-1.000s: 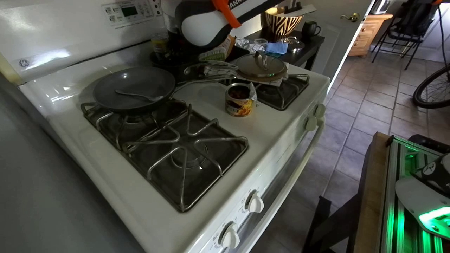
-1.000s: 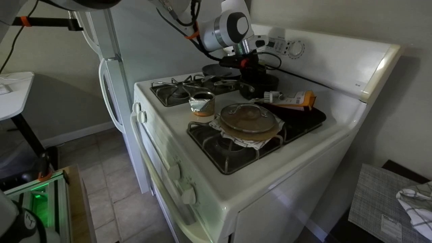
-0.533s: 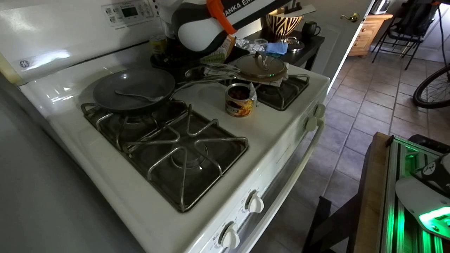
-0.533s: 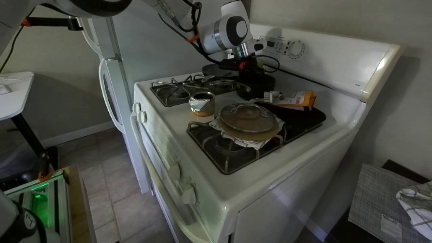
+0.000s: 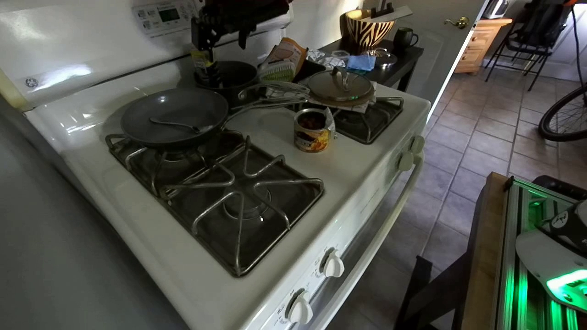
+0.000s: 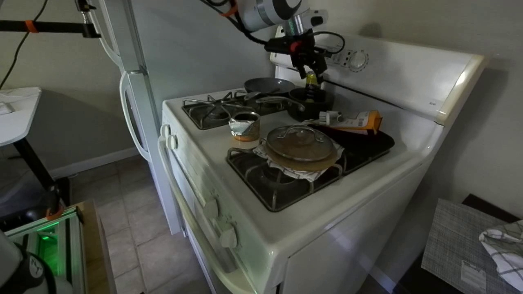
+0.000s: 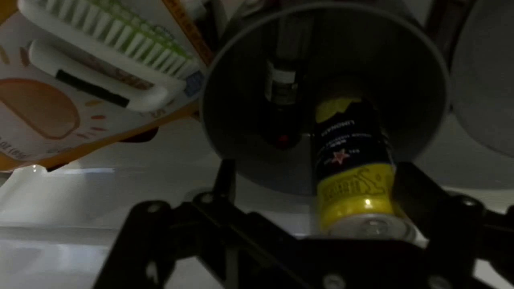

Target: Remove the can and bottle from the pan and put them inside the pot

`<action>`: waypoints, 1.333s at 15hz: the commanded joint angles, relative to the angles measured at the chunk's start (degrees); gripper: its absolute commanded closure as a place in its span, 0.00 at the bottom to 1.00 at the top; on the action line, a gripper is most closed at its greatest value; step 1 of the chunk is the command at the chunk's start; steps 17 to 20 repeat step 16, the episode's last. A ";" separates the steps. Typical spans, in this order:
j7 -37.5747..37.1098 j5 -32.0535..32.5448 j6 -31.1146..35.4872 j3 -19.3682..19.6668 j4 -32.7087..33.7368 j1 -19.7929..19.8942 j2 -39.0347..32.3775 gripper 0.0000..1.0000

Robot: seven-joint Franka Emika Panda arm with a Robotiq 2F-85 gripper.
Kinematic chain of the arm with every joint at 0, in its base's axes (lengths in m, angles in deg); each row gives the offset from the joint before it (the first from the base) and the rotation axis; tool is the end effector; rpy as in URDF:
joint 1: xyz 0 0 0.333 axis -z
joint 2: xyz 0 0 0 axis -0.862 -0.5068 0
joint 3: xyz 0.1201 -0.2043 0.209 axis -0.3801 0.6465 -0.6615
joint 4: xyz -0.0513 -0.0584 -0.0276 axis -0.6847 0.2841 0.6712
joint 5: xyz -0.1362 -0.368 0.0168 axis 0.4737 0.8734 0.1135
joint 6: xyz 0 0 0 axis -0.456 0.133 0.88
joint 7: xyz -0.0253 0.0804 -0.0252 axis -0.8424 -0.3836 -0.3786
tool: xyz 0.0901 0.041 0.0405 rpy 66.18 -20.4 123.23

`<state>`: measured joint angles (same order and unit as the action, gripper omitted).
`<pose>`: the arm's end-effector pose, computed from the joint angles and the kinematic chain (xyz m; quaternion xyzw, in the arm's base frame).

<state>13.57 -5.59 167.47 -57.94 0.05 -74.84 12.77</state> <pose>0.7496 0.1414 0.4364 0.9719 -0.0712 0.2124 0.0729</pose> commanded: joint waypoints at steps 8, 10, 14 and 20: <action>22.52 -13.40 -2.27 -12.12 -7.37 3.05 12.58 0.00; 20.60 -11.66 -1.76 -11.43 -4.06 2.34 10.50 0.00; 23.28 -12.40 -1.86 -12.84 -5.76 2.24 10.75 0.00; 23.56 -12.47 -1.85 -12.83 -5.81 2.45 10.76 0.00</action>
